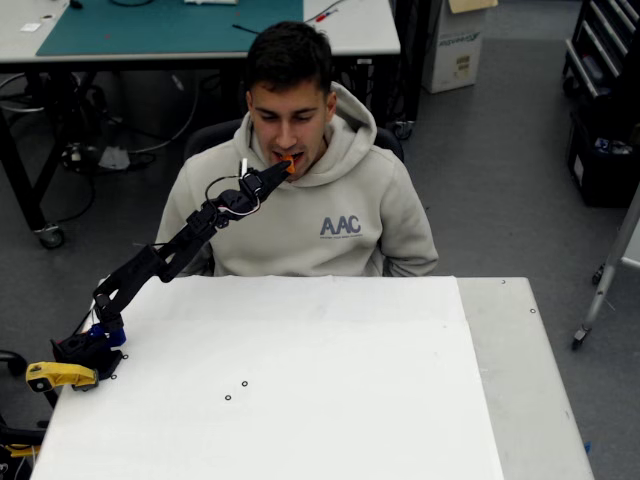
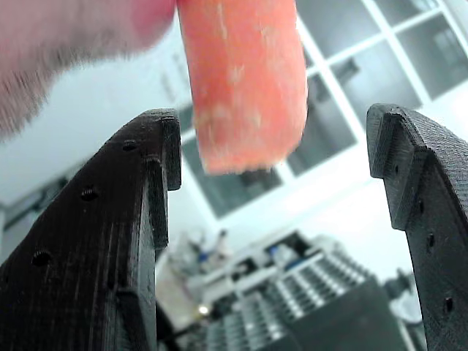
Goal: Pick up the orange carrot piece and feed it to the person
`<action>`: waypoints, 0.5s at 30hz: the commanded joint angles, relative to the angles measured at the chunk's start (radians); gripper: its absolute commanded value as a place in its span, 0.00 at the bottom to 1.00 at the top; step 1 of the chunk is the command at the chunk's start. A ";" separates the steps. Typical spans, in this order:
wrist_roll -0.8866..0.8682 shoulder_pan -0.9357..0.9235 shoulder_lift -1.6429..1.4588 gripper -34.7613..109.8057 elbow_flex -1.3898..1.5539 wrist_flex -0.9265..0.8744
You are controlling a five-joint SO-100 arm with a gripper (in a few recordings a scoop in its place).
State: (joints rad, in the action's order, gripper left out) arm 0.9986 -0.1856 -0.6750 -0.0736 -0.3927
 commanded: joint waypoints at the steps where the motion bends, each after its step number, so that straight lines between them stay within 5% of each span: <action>1: 0.009 -0.061 -0.049 0.37 -0.072 0.009; 15: 0.009 -0.078 -0.048 0.21 -0.067 -0.003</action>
State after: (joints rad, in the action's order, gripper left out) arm 0.9986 -0.2485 -0.6750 -0.0736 -0.3942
